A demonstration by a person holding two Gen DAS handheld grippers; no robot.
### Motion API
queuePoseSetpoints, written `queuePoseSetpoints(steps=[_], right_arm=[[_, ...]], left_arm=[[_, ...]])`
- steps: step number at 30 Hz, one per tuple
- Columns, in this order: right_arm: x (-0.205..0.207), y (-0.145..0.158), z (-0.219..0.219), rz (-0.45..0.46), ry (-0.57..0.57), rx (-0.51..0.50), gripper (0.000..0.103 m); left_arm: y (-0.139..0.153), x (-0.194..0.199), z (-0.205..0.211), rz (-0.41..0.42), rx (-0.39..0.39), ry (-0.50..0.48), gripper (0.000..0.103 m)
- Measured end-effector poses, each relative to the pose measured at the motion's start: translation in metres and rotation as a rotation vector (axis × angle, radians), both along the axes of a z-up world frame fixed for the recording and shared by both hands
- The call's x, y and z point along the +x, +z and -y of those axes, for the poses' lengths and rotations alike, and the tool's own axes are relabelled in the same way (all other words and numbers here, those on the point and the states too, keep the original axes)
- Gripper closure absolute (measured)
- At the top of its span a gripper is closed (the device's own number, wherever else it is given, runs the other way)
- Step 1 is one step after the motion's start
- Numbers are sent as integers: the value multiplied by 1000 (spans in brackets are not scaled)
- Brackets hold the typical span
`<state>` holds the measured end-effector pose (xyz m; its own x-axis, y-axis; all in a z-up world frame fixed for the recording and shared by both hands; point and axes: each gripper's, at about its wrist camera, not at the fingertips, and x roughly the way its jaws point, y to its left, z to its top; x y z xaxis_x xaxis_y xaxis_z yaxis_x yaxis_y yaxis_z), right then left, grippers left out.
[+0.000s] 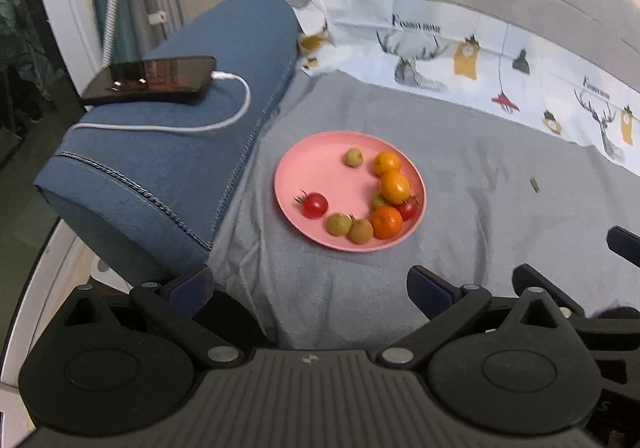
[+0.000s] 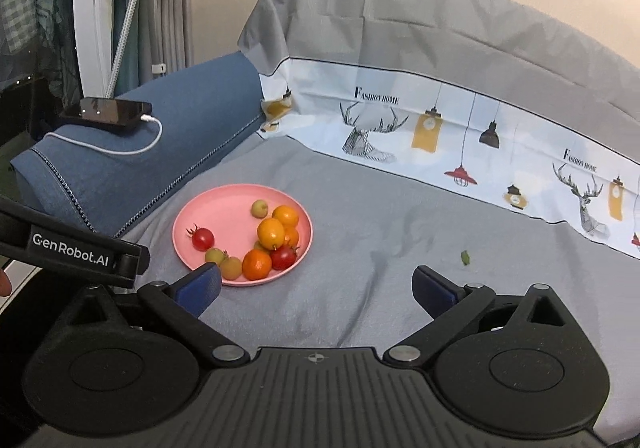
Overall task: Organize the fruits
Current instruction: 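Withdraw both open tools from the pink plate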
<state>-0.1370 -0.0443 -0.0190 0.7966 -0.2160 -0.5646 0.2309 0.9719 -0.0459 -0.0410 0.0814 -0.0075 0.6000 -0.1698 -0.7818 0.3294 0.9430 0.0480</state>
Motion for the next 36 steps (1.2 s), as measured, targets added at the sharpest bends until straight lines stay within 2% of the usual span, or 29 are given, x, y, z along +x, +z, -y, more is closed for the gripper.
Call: queuePoseSetpoints(steps=[4,8,18,36], right_arm=[[-4,2,-1,11,-2,3,1],[-5,4,-4,20,7,-3,1],[-7,5,-4,30,20,-2,1],[-4,4,-4,33,34,3,1]], left_arm=[[1,-4,-6,21,5,18,0],[-1,-2,-10,-20,3,23,0],[-11,-1,-5,-33,80,30,0],[-14,1,-6,-41,87,38,0]])
